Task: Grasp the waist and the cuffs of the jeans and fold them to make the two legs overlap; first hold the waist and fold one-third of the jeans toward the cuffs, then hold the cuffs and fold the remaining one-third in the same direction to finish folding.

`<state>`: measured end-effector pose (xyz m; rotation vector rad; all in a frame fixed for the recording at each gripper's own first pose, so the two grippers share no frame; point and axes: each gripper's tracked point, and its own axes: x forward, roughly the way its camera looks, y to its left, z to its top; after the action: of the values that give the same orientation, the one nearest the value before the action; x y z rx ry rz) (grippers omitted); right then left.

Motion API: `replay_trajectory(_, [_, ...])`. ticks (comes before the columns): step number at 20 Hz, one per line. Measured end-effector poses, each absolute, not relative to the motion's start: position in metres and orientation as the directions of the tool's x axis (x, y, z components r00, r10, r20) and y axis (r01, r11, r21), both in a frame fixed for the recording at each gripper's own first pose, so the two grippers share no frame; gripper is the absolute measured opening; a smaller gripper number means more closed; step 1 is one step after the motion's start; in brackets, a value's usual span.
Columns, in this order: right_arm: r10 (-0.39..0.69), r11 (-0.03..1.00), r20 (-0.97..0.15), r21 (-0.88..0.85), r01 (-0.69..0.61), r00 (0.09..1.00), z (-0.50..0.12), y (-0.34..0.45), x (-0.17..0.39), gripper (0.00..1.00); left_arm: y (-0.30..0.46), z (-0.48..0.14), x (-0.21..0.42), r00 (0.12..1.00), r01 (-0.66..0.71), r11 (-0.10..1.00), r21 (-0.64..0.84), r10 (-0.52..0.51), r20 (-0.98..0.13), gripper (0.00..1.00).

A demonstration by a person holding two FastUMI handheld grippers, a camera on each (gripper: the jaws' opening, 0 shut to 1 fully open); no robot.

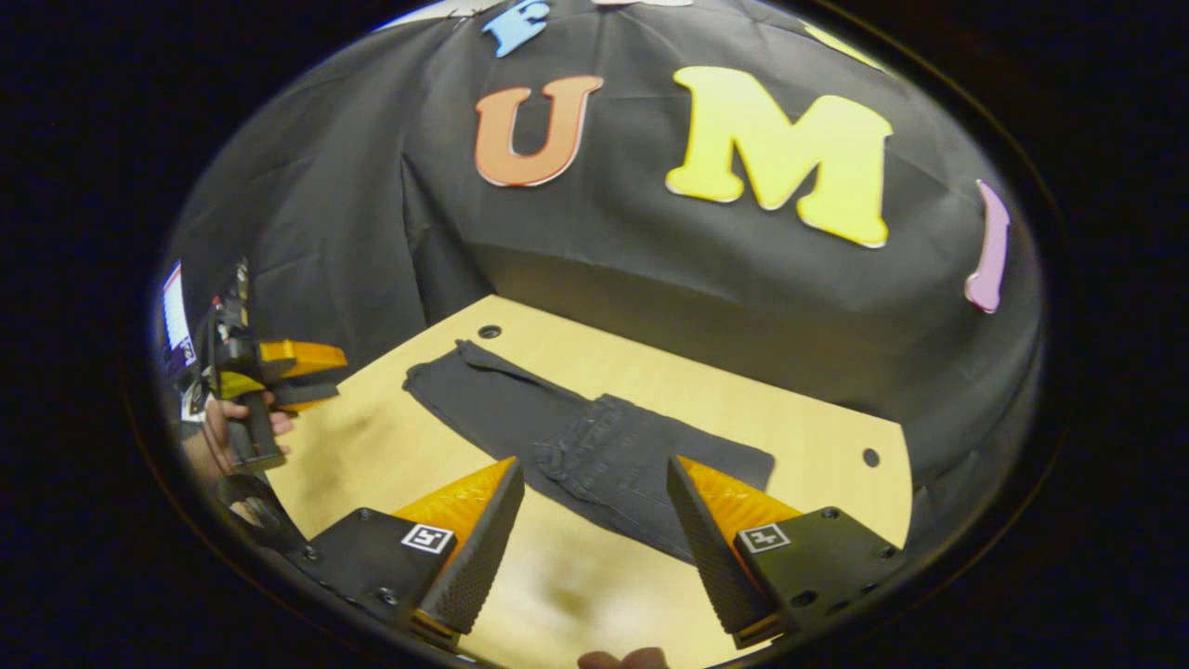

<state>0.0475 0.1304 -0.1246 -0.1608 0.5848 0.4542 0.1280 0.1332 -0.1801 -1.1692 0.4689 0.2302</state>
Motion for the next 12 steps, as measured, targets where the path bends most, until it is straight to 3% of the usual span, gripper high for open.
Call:
replay_trajectory(2, [0.307, 0.931, -0.551, 0.004, -0.366, 0.776, -0.103, 0.091, 0.045, 0.94, 0.134, -0.199, 0.145, 0.873, -0.447, 0.218, -0.868, -0.107, -0.476, 1.0])
replay_trajectory(4, [0.245, 0.96, -0.552, 0.023, -0.279, 0.797, -0.093, 0.053, 0.043, 0.95, 0.132, -0.219, 0.164, 0.867, -0.472, 0.124, -0.873, -0.118, -0.485, 0.99])
replay_trajectory(8, [0.139, 0.989, -0.569, 0.036, -0.145, 0.81, -0.086, -0.009, 0.051, 0.95, 0.131, -0.252, 0.186, 0.836, -0.522, 0.107, -0.846, -0.132, -0.532, 0.98])
replay_trajectory(12, [0.1, 0.995, -0.6, 0.066, -0.076, 0.794, -0.094, -0.032, 0.046, 0.95, 0.133, -0.252, 0.216, 0.861, -0.487, 0.059, -0.871, -0.137, -0.49, 0.98])
